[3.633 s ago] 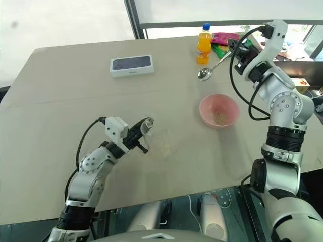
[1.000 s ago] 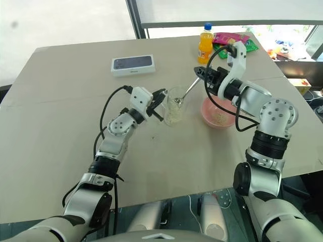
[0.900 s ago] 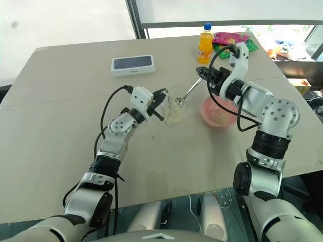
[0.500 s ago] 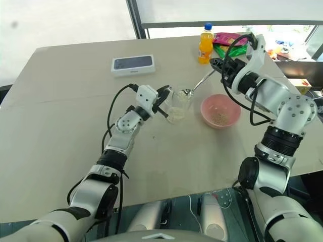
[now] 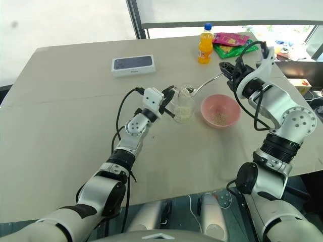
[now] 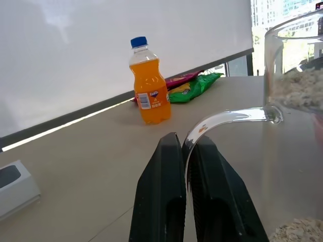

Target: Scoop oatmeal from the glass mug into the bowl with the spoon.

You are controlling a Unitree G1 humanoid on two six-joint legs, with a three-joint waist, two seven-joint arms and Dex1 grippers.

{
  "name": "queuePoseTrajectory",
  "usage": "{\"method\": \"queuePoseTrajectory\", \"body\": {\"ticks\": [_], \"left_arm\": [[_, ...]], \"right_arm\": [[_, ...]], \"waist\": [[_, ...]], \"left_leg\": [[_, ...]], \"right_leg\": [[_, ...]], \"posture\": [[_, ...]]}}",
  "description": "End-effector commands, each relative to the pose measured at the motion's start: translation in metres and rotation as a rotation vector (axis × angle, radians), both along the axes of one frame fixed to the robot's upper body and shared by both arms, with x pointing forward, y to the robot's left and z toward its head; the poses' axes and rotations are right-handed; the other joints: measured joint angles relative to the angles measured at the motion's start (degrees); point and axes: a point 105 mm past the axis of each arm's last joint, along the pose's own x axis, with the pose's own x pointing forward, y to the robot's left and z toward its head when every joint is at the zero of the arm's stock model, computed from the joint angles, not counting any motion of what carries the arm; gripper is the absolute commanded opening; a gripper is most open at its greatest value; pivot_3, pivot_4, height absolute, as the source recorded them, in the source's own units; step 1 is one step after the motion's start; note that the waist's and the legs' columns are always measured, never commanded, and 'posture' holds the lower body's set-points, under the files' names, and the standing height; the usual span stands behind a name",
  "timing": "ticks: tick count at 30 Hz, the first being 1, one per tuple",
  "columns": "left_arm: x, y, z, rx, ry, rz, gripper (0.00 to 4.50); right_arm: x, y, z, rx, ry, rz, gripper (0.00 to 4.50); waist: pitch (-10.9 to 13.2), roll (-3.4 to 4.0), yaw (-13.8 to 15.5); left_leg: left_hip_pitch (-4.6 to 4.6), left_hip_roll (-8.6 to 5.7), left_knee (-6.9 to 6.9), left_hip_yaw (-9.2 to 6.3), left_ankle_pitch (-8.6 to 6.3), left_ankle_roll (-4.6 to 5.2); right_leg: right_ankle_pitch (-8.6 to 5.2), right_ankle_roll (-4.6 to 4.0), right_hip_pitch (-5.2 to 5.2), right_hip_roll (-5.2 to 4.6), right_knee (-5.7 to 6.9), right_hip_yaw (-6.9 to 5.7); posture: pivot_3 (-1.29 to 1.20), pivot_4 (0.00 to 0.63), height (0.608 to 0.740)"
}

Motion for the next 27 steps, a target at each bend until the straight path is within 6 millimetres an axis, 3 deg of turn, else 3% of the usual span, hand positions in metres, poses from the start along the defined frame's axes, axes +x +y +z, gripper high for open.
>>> {"method": "queuePoseTrajectory", "body": {"ticks": [1,10,17,27], "left_arm": [[-0.001,-0.005,-0.001,0.01,-0.018,-0.005,0.06],[0.003,-0.009,-0.01,0.003,0.011,0.007,0.06],[0.003,-0.007,-0.011,-0.007,0.019,0.004,0.06],[0.002,-0.006,-0.013,-0.003,0.018,0.0,0.06]], "right_arm": [[-0.009,-0.015,0.014,0.062,-0.04,-0.047,0.0],[-0.017,-0.02,0.008,0.117,-0.013,-0.059,0.0],[-0.021,-0.022,0.018,0.152,-0.03,-0.054,0.0],[-0.028,-0.057,0.027,0.162,-0.055,-0.15,0.0]], "waist": [[-0.01,0.0,0.01],[-0.07,-0.01,0.08],[-0.07,0.0,0.04],[-0.07,0.0,0.08]], "left_leg": [[0.0,0.0,0.0,0.0,0.0,0.0],[0.09,0.0,0.06,0.0,-0.03,0.08],[0.09,0.0,0.09,0.02,-0.04,0.11],[0.08,0.02,0.09,0.07,-0.06,0.14]], "right_leg": [[0.0,0.0,0.0,0.0,0.0,0.0],[0.03,0.05,0.17,0.01,-0.01,-0.03],[0.04,0.09,0.19,0.01,-0.02,0.0],[0.05,0.09,0.19,0.0,-0.05,0.03]], "posture": [[0.0,0.15,0.74],[0.0,0.15,0.74],[0.0,0.15,0.74],[0.0,0.15,0.74]]}}
